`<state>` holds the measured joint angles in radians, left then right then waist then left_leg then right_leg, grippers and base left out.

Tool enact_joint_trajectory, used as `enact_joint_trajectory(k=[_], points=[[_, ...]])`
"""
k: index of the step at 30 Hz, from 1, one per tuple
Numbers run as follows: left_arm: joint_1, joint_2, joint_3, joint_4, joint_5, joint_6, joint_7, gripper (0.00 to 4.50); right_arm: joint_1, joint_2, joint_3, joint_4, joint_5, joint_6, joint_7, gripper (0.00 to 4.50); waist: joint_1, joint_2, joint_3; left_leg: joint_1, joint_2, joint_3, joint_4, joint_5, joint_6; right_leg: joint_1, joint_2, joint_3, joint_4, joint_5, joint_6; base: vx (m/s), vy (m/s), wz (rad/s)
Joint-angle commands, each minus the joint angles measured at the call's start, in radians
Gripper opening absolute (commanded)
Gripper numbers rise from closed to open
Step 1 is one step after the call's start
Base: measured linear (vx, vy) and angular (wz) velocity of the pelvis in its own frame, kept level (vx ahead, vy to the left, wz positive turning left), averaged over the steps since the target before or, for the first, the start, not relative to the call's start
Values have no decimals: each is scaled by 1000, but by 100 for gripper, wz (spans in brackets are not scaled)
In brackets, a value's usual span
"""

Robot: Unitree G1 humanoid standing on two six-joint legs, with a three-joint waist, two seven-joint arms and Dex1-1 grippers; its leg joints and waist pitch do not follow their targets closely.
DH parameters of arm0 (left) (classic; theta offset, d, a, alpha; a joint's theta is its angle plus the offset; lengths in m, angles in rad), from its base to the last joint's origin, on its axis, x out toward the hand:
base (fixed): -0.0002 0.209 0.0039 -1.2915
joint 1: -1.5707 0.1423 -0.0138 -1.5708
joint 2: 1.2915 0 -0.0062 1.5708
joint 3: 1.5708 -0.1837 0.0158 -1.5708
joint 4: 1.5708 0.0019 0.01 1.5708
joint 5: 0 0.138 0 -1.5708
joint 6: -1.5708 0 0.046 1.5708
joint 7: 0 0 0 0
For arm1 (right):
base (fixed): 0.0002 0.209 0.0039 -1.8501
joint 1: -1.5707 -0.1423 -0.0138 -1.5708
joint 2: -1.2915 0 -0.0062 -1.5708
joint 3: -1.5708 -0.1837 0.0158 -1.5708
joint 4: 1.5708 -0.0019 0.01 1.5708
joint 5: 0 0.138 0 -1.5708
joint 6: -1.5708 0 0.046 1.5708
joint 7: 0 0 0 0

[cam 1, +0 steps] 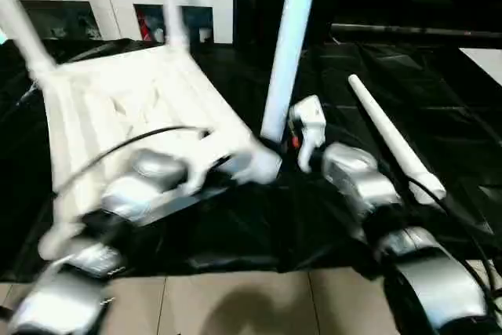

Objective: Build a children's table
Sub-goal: Insert table leg to table base

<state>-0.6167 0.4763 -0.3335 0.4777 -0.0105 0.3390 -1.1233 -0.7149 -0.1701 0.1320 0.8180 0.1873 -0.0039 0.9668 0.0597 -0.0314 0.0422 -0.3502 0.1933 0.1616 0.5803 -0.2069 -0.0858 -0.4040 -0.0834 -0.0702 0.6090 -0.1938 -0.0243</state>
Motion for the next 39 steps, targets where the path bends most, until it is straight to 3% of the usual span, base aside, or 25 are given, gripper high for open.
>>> enact_joint_trajectory(k=[1, 3, 4, 7, 15, 17, 19, 22, 24, 25, 26, 28, 33, 37, 39], points=[[-8, -2, -36, -103, -76, -18, -172, 0, 74, -51, 44, 87, -63, 103, 15, 188, 0, 19, -54, 5, 38, 6, -67, -99, 73, 56, -58, 49, -51, 15, -292, 0, 0, 0], [-2, 16, -41, -117, -86, -8, -209, 0, 79, -63, 48, 69, -60, 115, 48, 188, 1, 19, -53, 3, 39, 6, -70, -107, 67, 58, -58, 49, -51, 0, -290, 0, 0, 0], [3, 27, -45, -125, -89, -9, -230, 0, 83, -69, 52, 56, -57, 125, 67, 188, 1, 19, -50, 2, 39, 6, -73, -137, 54, 58, -59, 48, -56, -58, -276, 0, 0, 0], [9, 42, -51, -132, -86, -15, -246, 0, 86, -76, 54, 42, -57, 138, 82, 188, 3, 21, -50, 8, 41, 8, -74, -174, 29, 53, -60, 51, -62, -119, -259, 0, 0, 0], [8, 34, -44, -122, -73, -20, -220, 0, 96, -82, 77, 24, -81, 149, 85, 188, 4, 20, -52, 5, 40, 10, -73, -155, 9, 55, -57, 49, -57, -96, -250, 0, 0, 0], [-11, -2, -34, -66, -37, -41, -124, 0, 88, -58, 62, 72, -115, 115, -67, 188, 3, 19, -50, 4, 39, 10, -74, -156, 6, 54, -57, 49, -58, -103, -247, 0, 0, 0], [-23, -23, -27, -34, -21, -49, -74, 0, 77, -43, 45, 111, -130, 99, -174, 188, 2, 19, -46, 8, 40, 8, -78, -197, -9, 51, -60, 50, -68, -179, -230, 0, 0, 0], [-62, -90, 3, 42, -3, -6, 55, 0, 47, -4, -18, 190, -117, 95, -407, 188, -5, 18, -42, 12, 37, 2, -83, -286, -49, 44, -63, 50, -85, -363, -175, 0, 0, 0], [-76, -115, 14, 68, 2, 14, 103, 0, 38, 9, -37, 207, -111, 98, -476, 188, -9, 15, -42, 8, 35, -1, -84, -302, -52, 44, -63, 48, -89, -406, -147, 0, 0, 0], [-95, -150, 30, 102, 8, 30, 173, 0, 24, 26, -57, 228, -102, 104, -554, 188, -13, 13, -41, 7, 35, 0, -83, -303, -49, 41, -62, 49, -91, -409, -144, 0, 0, 0], [-109, -177, 43, 127, 9, 52, 221, 0, 14, 38, -70, 245, -96, 107, -604, 188, -11, 18, -43, 8, 34, -1, -82, -301, -50, 40, -63, 49, -91, -408, -142, 0, 0, 0], [-136, -229, 67, 170, 14, 94, 310, 0, -9, 64, -94, 278, -78, 106, -698, 188, -14, 14, -45, 10, 32, 2, -79, -291, -46, 37, -59, 49, -93, -396, -146, 0, 0, 0], [-170, -347, 75, 197, 39, 152, 442, 0, -76, 121, -120, 365, -68, 85, -906, 188, -21, 11, -50, -1, 32, 2, -77, -254, -30, 41, -58, 47, -86, -311, -158, 0, 0, 0], [-177, -366, 68, 209, 47, 153, 463, 0, -92, 133, -114, 384, -82, 87, -937, 188, -22, 8, -53, -8, 30, 5, -74, -200, -10, 51, -54, 47, -75, -206, -176, 0, 0, 0], [-182, -368, 72, 222, 48, 147, 473, 0, -97, 137, -120, 391, -84, 82, -945, 188, -22, 10, -54, -6, 29, 7, -71, -189, -5, 49, -52, 48, -74, -174, -186, 0, 0, 0]])
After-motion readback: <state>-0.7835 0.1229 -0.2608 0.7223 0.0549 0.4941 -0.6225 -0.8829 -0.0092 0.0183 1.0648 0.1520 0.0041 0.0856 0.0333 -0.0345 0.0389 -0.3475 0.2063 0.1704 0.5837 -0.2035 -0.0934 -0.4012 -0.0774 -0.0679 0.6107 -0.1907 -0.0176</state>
